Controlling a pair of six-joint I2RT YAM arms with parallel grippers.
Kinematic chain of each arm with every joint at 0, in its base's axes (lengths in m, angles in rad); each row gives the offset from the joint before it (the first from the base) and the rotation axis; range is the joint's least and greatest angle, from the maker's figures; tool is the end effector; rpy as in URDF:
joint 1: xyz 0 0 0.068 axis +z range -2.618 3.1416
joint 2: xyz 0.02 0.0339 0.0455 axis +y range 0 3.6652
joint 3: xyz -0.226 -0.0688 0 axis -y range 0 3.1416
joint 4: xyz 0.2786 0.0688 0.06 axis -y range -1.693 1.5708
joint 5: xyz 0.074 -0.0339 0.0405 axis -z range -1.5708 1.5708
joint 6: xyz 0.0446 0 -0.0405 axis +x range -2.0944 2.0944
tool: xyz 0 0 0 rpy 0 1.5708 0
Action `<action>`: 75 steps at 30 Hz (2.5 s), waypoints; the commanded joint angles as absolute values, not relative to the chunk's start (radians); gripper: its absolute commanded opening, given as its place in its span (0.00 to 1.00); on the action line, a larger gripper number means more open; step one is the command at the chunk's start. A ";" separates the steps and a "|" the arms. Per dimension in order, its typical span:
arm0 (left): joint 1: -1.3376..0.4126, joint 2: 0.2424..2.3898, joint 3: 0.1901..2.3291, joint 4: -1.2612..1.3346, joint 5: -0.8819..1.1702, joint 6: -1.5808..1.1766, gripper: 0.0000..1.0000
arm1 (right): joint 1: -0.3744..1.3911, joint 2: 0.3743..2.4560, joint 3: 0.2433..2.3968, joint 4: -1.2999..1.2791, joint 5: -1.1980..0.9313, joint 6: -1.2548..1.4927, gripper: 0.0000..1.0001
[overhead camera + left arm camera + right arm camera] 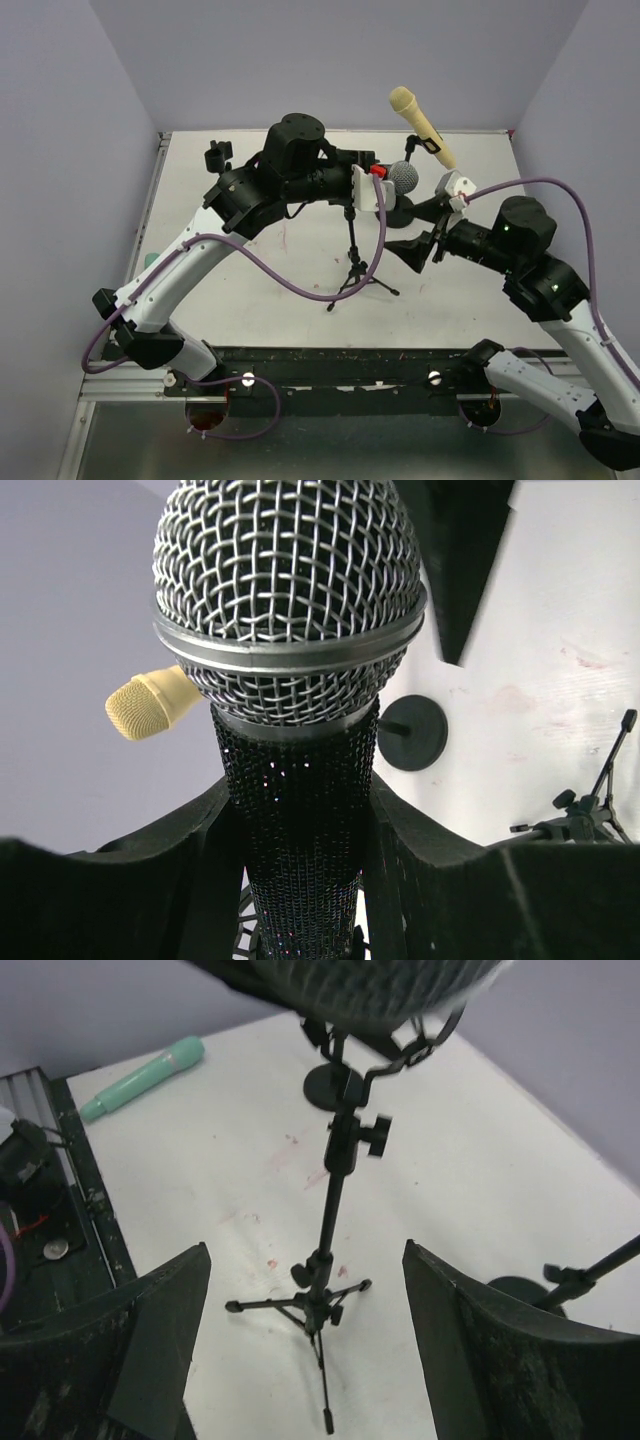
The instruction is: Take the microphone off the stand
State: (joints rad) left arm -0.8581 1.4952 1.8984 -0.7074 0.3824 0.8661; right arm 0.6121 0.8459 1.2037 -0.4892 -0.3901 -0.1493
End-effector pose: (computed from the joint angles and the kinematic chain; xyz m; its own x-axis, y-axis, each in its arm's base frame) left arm 0.2135 -0.2725 0.4688 0.5852 0.4038 -0.7032 0.7547 0.0458 0.6544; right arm 0.1739 0.1428 0.4213 0.0189 -0.1548 -0.9878 -0.8466 0.5231 -0.0982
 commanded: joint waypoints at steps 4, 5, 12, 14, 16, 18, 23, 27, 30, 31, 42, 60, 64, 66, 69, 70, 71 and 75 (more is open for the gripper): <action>-0.861 1.447 1.855 -0.581 0.180 0.845 0.00 | 0.609 0.837 0.907 -0.082 -0.462 -0.080 0.78; -0.859 1.440 1.847 -0.574 0.158 0.848 0.00 | 0.611 0.848 0.882 -0.021 -0.462 -0.081 0.77; -0.859 1.425 1.819 -0.558 0.117 0.836 0.00 | 0.611 1.015 0.795 0.300 -0.483 -0.058 0.71; -0.859 1.420 1.815 -0.564 0.123 0.833 0.00 | 0.611 1.066 0.793 0.359 -0.486 -0.063 0.69; -0.859 1.413 1.806 -0.565 0.118 0.831 0.00 | 0.611 1.103 0.782 0.414 -0.488 -0.057 0.68; -0.859 1.411 1.802 -0.566 0.114 0.831 0.00 | 0.612 1.135 0.769 0.463 -0.491 -0.052 0.66; -0.858 1.408 1.802 -0.568 0.106 0.836 0.00 | 0.615 1.201 0.736 0.549 -0.482 -0.026 0.56; -0.859 1.413 1.813 -0.572 0.104 0.836 0.00 | 0.621 1.250 0.721 0.600 -0.489 -0.011 0.46; -0.859 1.417 1.821 -0.575 0.103 0.834 0.00 | 0.626 1.284 0.713 0.640 -0.491 -0.009 0.39; -0.859 1.417 1.822 -0.572 0.104 0.833 0.00 | 0.627 1.296 0.713 0.650 -0.491 -0.014 0.38; -0.865 1.445 1.870 -0.589 0.149 0.836 0.00 | 0.650 1.410 0.738 0.687 -0.468 -0.103 0.02; -1.058 1.413 1.799 -0.491 0.212 1.147 0.00 | 0.661 1.479 0.765 0.606 -0.509 -0.117 0.01; -1.074 1.375 1.830 -0.419 0.144 1.154 0.00 | 0.661 1.421 0.819 0.491 -0.497 -0.117 0.15; -1.072 1.348 1.829 -0.388 0.089 1.149 0.00 | 0.661 1.384 0.839 0.408 -0.511 -0.136 0.28; -1.071 1.299 1.807 -0.413 -0.018 1.193 0.00 | 0.661 1.315 0.822 0.348 -0.522 -0.152 0.47; -1.066 1.277 1.780 -0.411 -0.050 1.212 0.00 | 0.661 1.289 0.816 0.325 -0.514 -0.159 0.52; -1.055 1.244 1.746 -0.408 -0.069 1.224 0.00 | 0.661 1.264 0.812 0.301 -0.509 -0.170 0.55; -0.982 1.155 1.692 -0.452 -0.150 1.126 0.00 | 0.661 1.148 0.813 0.158 -0.463 -0.230 0.67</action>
